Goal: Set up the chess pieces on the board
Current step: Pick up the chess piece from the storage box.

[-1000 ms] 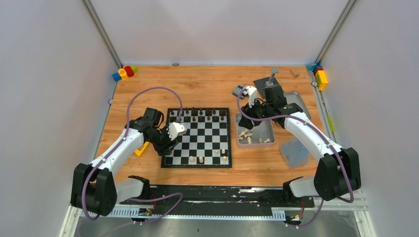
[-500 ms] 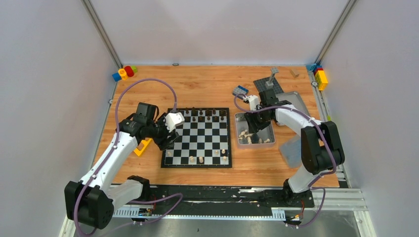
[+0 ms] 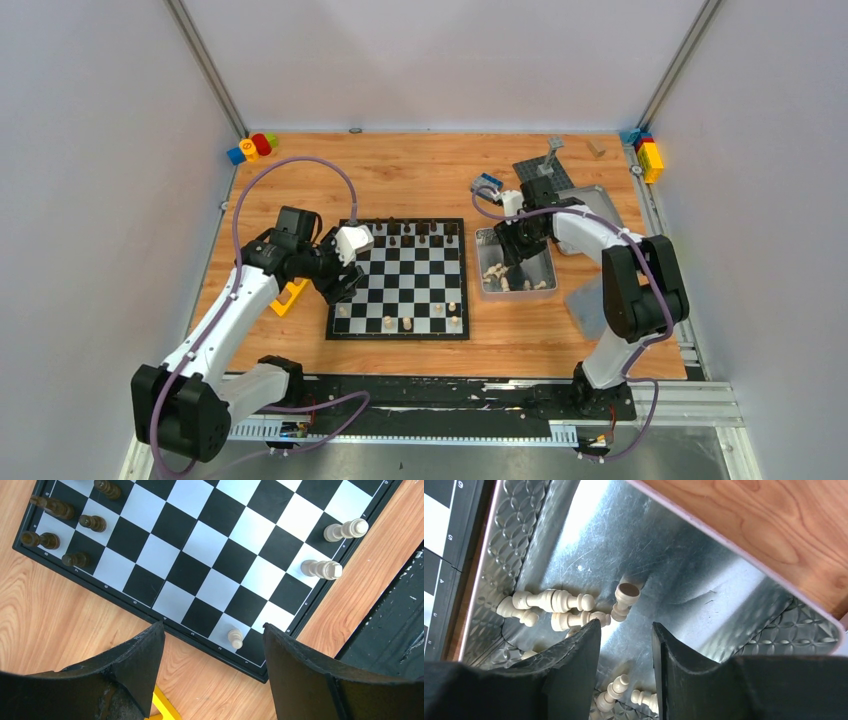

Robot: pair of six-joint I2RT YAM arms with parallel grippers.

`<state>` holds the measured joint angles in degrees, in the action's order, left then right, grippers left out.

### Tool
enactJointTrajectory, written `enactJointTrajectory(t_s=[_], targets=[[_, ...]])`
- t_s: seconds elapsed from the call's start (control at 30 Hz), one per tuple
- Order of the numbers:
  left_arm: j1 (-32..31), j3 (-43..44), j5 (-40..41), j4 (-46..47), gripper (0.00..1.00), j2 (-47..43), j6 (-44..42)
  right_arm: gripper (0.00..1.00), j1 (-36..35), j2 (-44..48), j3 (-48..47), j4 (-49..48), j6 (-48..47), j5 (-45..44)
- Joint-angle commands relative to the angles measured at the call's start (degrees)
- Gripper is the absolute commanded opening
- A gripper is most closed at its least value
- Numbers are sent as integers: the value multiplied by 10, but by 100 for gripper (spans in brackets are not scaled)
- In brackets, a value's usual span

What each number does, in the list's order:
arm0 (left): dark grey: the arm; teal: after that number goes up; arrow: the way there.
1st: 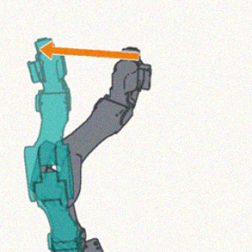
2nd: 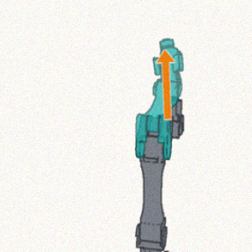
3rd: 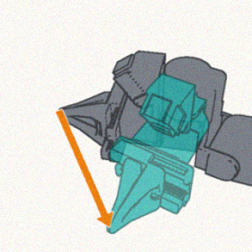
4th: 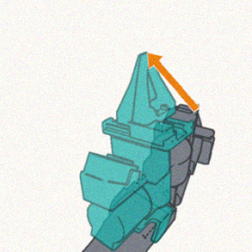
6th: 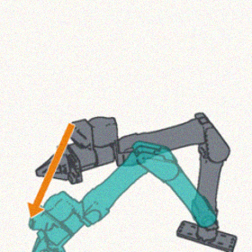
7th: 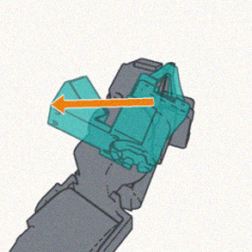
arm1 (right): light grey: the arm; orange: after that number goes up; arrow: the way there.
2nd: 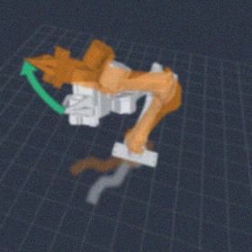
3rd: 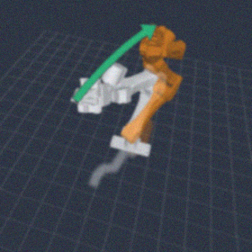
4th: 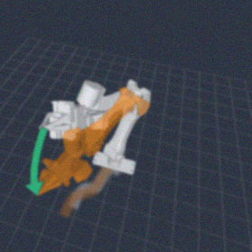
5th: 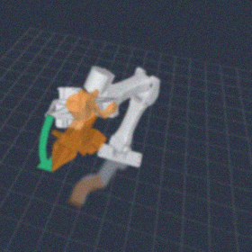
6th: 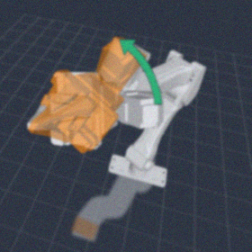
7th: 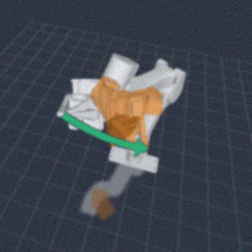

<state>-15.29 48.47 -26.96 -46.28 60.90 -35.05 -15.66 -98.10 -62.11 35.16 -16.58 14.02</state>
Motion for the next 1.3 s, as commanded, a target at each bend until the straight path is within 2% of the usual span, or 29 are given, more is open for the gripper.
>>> enactJointTrajectory(t_s=[0.0,0.37,0.73,1.27], targets=[[-1,18,-18,18,79,1,8,43,3,-5,-38,-1,16,9],[-2,17,-16,18,80,4,7,36,2,-50,-80,6,22,11],[-1,15,-19,26,80,9,8,34,2,-45,-54,16,20,6],[-1,11,-19,29,81,9,9,22,2,-71,-53,27,13,13]])
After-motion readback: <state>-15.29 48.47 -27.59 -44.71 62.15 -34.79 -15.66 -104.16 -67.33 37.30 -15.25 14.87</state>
